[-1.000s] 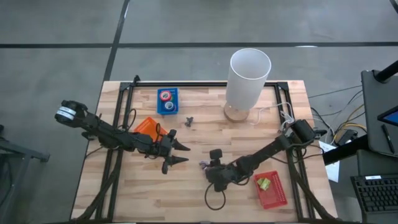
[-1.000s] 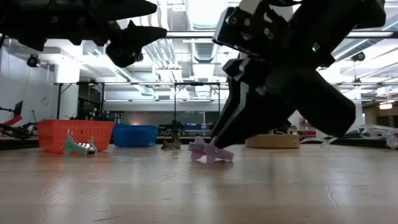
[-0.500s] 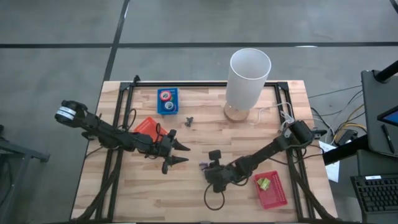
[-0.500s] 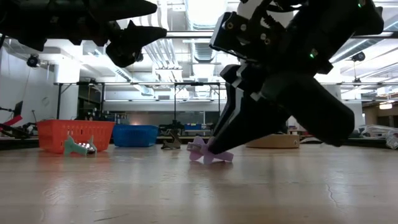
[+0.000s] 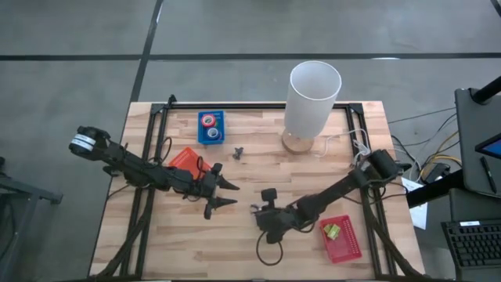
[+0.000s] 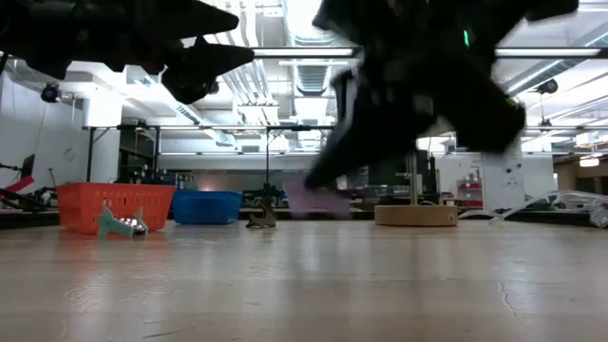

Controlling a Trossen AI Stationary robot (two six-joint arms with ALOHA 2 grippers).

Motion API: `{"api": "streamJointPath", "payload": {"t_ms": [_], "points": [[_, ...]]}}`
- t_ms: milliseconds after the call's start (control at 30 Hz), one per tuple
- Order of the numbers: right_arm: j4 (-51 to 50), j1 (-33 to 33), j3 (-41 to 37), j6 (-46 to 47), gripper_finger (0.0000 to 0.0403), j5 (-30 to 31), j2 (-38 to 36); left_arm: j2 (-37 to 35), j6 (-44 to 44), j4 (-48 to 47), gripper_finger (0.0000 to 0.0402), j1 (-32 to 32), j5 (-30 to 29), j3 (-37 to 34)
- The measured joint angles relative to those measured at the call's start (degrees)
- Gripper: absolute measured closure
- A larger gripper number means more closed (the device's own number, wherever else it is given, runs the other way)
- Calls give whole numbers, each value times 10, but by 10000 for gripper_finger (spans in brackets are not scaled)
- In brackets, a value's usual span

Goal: Pick and place Stapler, Stapler remover, tape
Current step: Put the purple staple remover into the orange bin

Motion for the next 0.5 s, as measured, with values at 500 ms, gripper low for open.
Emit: {"api": "streamJointPath", "payload": {"t_ms": [500], "points": [[-3, 14, -5, -40, 394, -5, -173, 2, 37, -28, 188, -4, 40, 0]]}}
